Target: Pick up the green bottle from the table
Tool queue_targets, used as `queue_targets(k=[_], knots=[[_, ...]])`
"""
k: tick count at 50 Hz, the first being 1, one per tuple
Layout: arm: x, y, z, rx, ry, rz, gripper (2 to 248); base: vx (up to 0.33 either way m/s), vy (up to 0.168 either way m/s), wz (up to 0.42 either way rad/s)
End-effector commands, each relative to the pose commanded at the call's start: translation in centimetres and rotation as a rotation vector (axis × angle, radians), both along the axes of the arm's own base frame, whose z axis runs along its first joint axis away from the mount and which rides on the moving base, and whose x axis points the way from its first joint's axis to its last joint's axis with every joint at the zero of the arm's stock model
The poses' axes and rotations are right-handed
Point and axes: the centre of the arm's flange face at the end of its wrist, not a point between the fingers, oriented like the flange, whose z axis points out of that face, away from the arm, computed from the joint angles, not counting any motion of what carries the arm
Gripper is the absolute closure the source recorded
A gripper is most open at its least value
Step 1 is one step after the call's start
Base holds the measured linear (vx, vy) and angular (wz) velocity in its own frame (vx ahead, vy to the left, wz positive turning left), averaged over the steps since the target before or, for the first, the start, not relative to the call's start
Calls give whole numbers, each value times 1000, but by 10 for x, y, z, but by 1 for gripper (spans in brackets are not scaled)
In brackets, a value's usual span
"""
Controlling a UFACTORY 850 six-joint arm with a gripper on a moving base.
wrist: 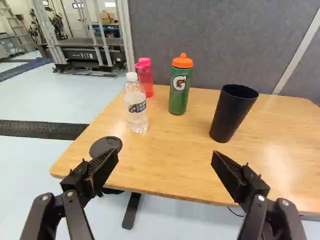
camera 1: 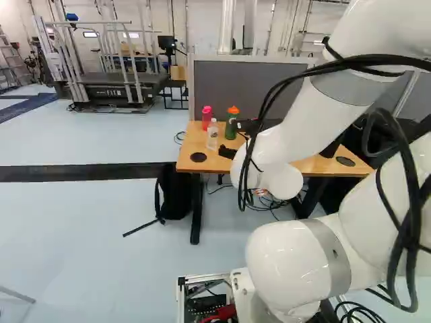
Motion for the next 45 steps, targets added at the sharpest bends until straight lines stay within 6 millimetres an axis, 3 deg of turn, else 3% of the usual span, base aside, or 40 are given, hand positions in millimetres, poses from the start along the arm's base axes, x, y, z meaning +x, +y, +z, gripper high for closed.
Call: queue_targets(k=[13,45], knots=[[0,0,0,0,0,0,3,101,6,-10],[32,2,4,0,13,7,3,10,0,-1]])
